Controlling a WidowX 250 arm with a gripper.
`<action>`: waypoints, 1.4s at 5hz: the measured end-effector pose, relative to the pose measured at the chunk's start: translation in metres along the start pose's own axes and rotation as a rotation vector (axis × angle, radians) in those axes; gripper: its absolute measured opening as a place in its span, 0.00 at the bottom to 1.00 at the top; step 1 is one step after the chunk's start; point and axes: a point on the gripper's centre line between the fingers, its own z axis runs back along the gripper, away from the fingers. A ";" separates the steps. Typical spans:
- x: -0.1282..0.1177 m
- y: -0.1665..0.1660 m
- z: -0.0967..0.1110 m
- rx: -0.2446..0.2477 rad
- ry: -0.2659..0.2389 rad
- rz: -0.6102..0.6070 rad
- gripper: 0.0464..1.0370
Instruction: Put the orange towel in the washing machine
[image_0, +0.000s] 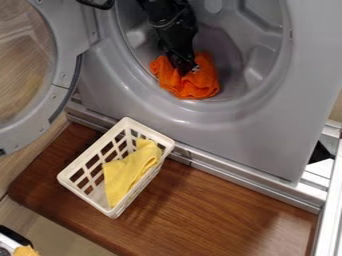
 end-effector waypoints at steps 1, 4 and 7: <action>0.004 -0.009 -0.002 -0.013 0.010 -0.021 0.76; 0.018 -0.037 0.035 0.021 0.025 -0.055 0.96; -0.031 -0.097 0.070 0.044 0.155 0.077 0.96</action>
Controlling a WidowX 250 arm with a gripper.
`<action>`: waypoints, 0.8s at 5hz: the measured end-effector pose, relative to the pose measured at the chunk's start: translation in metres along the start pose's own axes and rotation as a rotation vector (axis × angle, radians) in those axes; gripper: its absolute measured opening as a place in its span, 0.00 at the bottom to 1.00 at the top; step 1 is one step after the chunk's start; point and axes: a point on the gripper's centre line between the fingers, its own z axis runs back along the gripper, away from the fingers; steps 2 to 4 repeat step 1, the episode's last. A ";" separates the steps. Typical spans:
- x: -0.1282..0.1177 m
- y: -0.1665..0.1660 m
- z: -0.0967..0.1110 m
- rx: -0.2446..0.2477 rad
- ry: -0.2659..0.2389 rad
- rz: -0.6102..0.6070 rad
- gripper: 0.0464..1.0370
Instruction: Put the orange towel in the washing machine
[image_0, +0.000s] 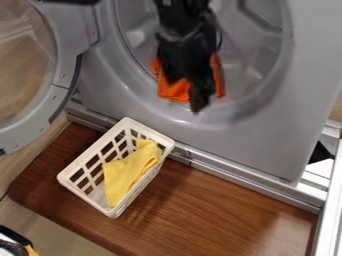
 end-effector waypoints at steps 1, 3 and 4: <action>-0.007 -0.006 -0.003 -0.022 0.031 0.007 0.96; -0.007 -0.006 -0.003 -0.022 0.031 0.007 0.96; -0.007 -0.006 -0.003 -0.022 0.031 0.007 0.96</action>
